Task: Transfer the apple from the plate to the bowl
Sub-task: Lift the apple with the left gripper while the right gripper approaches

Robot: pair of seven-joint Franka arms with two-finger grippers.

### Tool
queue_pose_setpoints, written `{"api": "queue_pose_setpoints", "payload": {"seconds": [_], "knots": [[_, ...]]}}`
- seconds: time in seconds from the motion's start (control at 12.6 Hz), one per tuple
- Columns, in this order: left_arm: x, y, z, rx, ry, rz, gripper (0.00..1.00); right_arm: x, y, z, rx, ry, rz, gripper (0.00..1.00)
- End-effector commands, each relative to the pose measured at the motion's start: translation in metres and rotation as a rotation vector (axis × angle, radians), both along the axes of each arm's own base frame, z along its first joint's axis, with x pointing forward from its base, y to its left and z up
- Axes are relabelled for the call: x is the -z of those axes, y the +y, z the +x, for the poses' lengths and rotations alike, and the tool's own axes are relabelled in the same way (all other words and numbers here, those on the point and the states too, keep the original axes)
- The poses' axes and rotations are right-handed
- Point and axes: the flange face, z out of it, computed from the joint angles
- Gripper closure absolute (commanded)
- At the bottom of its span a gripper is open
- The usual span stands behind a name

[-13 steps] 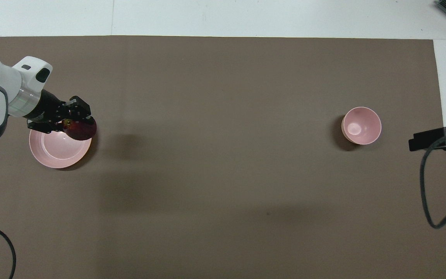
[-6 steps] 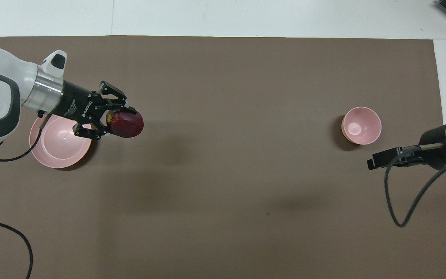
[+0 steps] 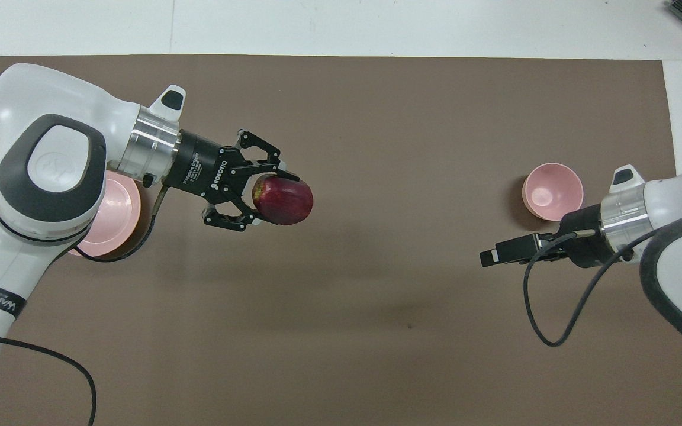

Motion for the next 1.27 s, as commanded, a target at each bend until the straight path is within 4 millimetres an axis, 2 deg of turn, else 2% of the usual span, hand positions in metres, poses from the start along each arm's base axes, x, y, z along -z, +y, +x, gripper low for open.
{"api": "queue_pose_setpoints", "payload": {"seconds": [0.0,0.24,0.48,0.72,0.96,1.19], "knots": [[-0.008,-0.030,-0.013,-0.044,0.104,-0.087,1.00,0.007,0.003,-0.004,0.086,0.008,0.178,0.00],[-0.022,-0.063,-0.026,-0.064,0.181,-0.232,1.00,0.013,0.007,-0.007,0.211,0.058,0.391,0.00],[-0.016,-0.087,-0.034,-0.080,0.252,-0.319,1.00,0.000,0.011,-0.002,0.316,0.110,0.563,0.00],[-0.016,-0.109,-0.045,-0.062,0.271,-0.340,1.00,-0.009,0.009,0.000,0.358,0.138,0.666,0.00],[-0.008,-0.138,-0.056,-0.083,0.289,-0.352,1.00,-0.014,0.014,0.000,0.365,0.146,0.708,0.00],[-0.012,-0.155,-0.064,-0.096,0.286,-0.361,1.00,-0.018,0.019,-0.002,0.359,0.149,0.720,0.00]]}}
